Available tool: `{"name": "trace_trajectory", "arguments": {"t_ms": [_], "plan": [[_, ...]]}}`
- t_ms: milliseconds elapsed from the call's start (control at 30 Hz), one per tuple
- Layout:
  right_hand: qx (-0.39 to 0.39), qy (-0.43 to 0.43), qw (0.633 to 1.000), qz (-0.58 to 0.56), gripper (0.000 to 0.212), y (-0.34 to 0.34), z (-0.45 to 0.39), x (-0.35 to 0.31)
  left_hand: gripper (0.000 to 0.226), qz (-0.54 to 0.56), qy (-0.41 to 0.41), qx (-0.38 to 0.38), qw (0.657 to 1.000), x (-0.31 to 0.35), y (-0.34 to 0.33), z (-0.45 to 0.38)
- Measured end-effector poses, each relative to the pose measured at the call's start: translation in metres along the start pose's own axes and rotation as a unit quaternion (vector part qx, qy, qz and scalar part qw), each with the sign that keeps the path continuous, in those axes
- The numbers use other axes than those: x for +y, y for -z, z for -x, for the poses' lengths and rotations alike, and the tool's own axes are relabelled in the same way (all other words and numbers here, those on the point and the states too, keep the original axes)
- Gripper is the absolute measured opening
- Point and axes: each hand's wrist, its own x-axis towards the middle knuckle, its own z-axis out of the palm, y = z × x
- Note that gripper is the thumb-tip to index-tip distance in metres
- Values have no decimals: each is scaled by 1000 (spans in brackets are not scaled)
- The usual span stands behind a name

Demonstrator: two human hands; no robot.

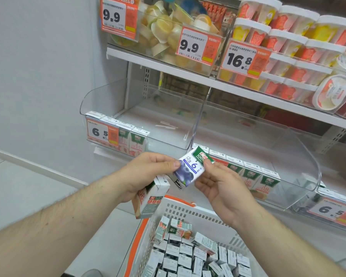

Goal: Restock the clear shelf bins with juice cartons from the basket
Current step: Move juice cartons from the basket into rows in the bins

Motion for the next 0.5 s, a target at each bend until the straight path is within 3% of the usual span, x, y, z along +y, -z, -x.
{"name": "trace_trajectory", "arguments": {"t_ms": [67, 200, 300, 367, 500], "plan": [[-12, -10, 1000, -10, 39, -4, -3, -1, 21, 21, 14, 29, 999, 0, 3, 0], [-51, -4, 999, -8, 45, -11, -8, -4, 41, 81, 32, 54, 995, -2, 10, -3], [-43, 58, 993, 96, 47, -17, -7, -4, 27, 85, 56, 42, 994, -4, 16, -4], [-32, 110, 978, 173, 51, -21, -6, -1, 31, 98, 78, 38, 991, -8, 19, -6], [-53, 153, 963, 216, 67, -25, -7, 4, 30, 122, 94, 26, 988, -12, 22, -8]]}}
